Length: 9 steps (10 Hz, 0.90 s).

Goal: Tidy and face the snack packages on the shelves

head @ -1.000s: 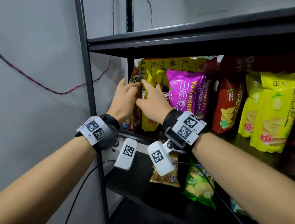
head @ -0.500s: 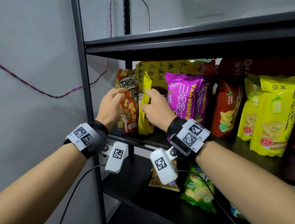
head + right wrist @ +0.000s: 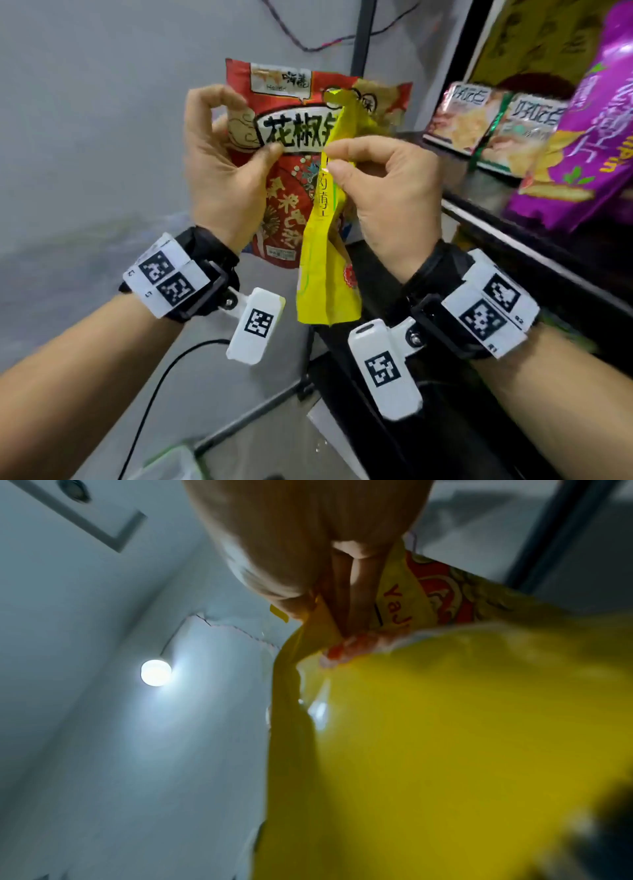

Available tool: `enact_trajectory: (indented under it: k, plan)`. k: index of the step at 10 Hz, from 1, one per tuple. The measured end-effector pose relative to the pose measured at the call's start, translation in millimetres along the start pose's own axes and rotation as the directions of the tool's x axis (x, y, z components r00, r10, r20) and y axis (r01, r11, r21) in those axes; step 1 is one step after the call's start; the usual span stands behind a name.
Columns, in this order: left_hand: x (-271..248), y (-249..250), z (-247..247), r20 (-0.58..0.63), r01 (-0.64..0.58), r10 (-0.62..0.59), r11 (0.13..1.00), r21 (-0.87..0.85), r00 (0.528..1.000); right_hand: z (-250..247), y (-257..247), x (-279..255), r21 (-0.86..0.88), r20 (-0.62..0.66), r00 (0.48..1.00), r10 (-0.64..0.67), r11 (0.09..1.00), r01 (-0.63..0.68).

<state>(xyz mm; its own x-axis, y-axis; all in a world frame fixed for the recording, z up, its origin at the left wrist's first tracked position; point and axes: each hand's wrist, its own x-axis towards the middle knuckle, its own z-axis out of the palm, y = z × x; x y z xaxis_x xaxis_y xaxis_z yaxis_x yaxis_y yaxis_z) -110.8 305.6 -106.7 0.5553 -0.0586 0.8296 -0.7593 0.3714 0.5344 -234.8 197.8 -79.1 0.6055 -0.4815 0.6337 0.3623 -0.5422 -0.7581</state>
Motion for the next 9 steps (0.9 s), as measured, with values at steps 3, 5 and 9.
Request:
enact_trajectory:
  k: [3,5,9]
  plan:
    - [-159.5,-11.0,-180.9,-0.208,0.483,-0.453,0.657,0.579,0.867,139.5,92.0,-130.3,-0.127,0.451,0.794,0.408,0.91,-0.395]
    - [-266.0,-27.6,-298.0,-0.373,0.621,-0.681,0.154,0.768,0.63,218.5,149.6,-222.4,-0.31,0.534,0.621,0.574,0.816,-0.489]
    - [-305.3,-57.3,-365.2,-0.323,0.628,-0.763,0.136,0.766,0.559,221.2,200.8,-273.4,-0.37,0.552,0.2,0.809,0.453,-0.811]
